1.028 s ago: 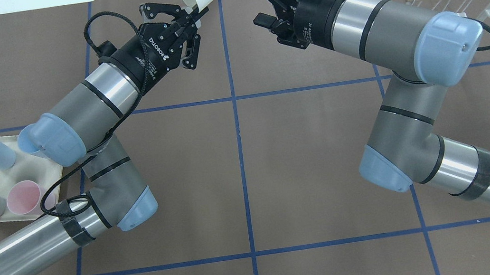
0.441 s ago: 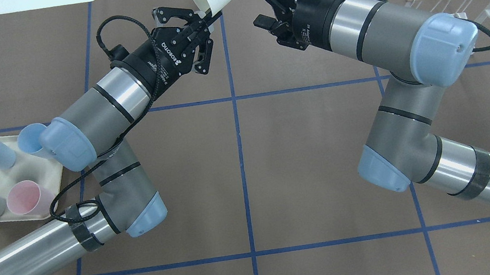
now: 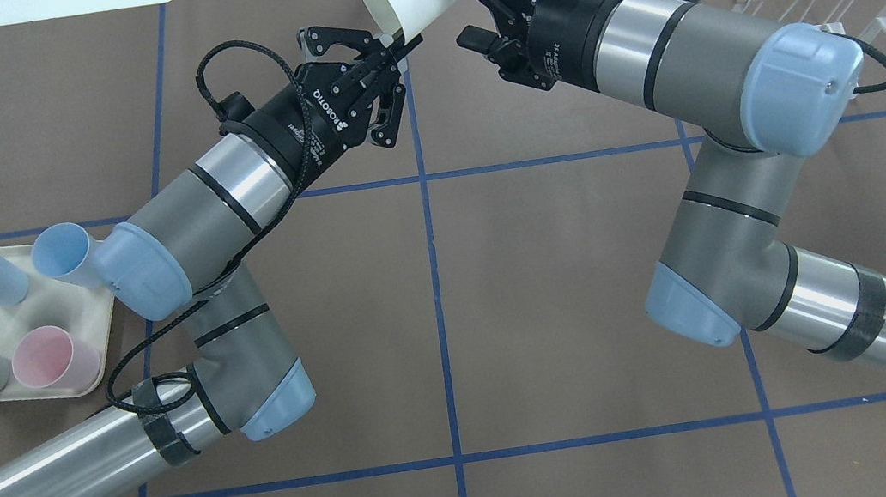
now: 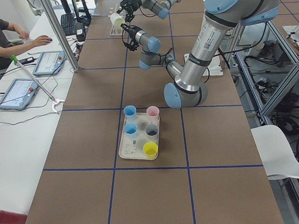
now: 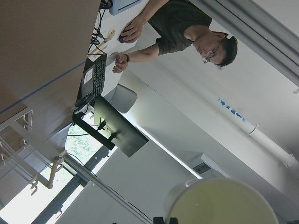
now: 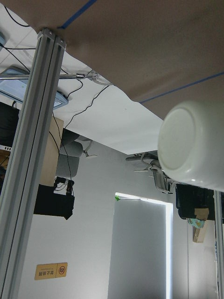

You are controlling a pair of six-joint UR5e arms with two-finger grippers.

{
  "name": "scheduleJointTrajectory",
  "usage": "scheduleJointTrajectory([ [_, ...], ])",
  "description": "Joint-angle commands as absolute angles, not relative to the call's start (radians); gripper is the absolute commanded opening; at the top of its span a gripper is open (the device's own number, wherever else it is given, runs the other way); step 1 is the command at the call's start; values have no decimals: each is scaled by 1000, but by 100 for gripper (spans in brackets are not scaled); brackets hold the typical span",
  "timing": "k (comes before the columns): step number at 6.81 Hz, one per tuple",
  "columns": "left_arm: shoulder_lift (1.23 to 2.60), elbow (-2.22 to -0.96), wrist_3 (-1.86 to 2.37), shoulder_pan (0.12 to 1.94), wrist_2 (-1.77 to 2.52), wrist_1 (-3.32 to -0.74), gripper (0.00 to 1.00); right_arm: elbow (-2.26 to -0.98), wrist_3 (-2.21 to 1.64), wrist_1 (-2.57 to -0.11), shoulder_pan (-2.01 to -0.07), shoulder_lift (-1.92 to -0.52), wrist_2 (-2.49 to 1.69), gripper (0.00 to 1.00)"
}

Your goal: Transfer IKEA cup to right arm and place on rack

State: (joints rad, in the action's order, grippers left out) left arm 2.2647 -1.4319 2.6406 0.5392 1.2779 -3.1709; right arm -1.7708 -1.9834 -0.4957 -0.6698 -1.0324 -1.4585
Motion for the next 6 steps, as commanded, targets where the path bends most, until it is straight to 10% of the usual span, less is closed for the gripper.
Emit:
scheduleJointTrajectory([
  [1,2269,-1436,2642,528,1278,-3171,0,-1759,-1983,-497,-667,-1012,-1457,99],
  [6,2270,-1437,2642,512,1278,-3171,0,-1750,-1985,-495,-669,-1011,-1457,99],
])
